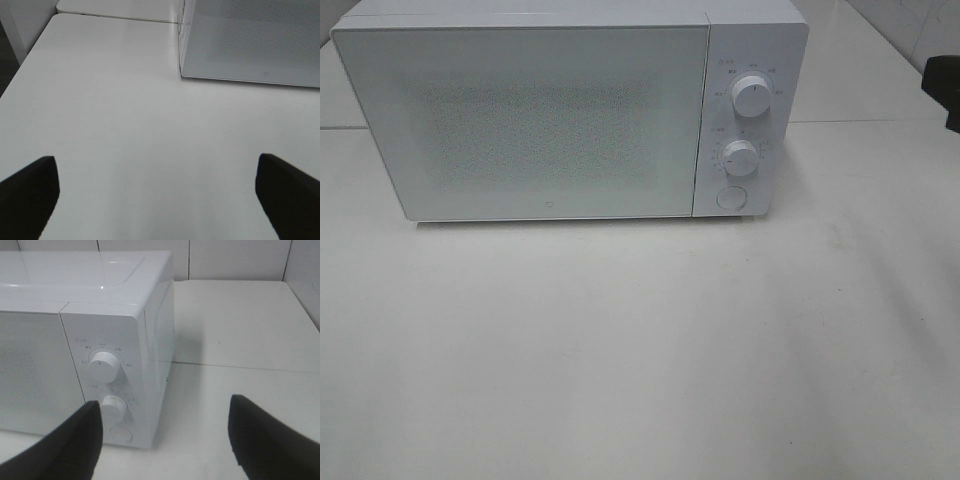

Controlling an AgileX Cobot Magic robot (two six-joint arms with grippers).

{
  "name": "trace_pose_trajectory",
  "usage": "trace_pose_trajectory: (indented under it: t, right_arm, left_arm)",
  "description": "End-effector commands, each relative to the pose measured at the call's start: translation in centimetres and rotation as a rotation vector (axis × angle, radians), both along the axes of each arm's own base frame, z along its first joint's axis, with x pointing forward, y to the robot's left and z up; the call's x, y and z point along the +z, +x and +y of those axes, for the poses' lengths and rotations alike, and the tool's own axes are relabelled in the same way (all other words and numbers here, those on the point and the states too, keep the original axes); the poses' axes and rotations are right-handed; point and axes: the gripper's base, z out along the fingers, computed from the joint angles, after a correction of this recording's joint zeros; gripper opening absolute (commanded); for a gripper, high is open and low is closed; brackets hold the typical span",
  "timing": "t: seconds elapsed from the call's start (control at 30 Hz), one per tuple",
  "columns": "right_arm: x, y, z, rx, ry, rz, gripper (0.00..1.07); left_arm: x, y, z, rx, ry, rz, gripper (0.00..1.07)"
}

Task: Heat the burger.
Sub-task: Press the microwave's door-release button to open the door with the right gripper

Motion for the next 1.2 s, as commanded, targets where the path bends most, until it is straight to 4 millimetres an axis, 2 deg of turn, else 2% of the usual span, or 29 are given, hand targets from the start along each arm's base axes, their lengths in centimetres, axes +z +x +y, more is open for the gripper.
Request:
trace_pose_trajectory:
  t: [0.03, 0.13, 0.33, 0.43, 0.47, 0.63, 0.73, 0.8, 0.83, 0.9, 1.2]
  right_arm:
    - [-0.4, 0.4, 0.1, 0.01, 0.011, -0.095, 0.71]
    - [-1.3, 0.8, 0.2, 0.018, 0.036, -0.166, 0.71]
    - [-3.4, 2.3, 0.5, 0.028, 0.01, -0.124, 0.71]
    - [-4.5, 3.4, 0.5, 0.003, 0.022, -0.177, 0.71]
    - [-4.5, 3.4, 0.5, 0.003, 0.022, -0.177, 0.71]
    - [-6.9, 3.8, 0.3, -0.057, 0.0, -0.208, 0.71]
    - [-7.3, 3.9, 0.4, -0.072, -0.001, -0.201, 0.71]
    - [-9.1, 4.2, 1.6, -0.083, -0.019, -0.177, 0.71]
    - [-9.1, 4.2, 1.6, -0.083, -0.019, -0.177, 0.71]
    - [-10.3, 4.3, 2.6, -0.091, -0.02, -0.153, 0.71]
    - [-12.4, 3.8, 4.9, -0.102, -0.022, -0.109, 0.71]
  left_arm:
    - [0.1, -0.1, 0.0, 0.003, -0.002, -0.022, 1.0]
    - [0.1, -0.1, 0.0, 0.003, -0.002, -0.022, 1.0]
    - [0.1, -0.1, 0.0, 0.003, -0.002, -0.022, 1.0]
    - [0.1, -0.1, 0.0, 0.003, -0.002, -0.022, 1.0]
    - [0.1, -0.1, 0.0, 0.003, -0.002, -0.022, 1.0]
    - [0.1, -0.1, 0.0, 0.003, -0.002, -0.022, 1.0]
    - [0.1, -0.1, 0.0, 0.003, -0.002, -0.022, 1.0]
    - [0.1, -0.1, 0.0, 0.003, -0.002, -0.022, 1.0]
    - [0.1, -0.1, 0.0, 0.003, -0.002, -0.022, 1.0]
    - [0.1, -0.1, 0.0, 0.003, -0.002, -0.022, 1.0]
    - [0.1, -0.1, 0.0, 0.003, -0.002, -0.022, 1.0]
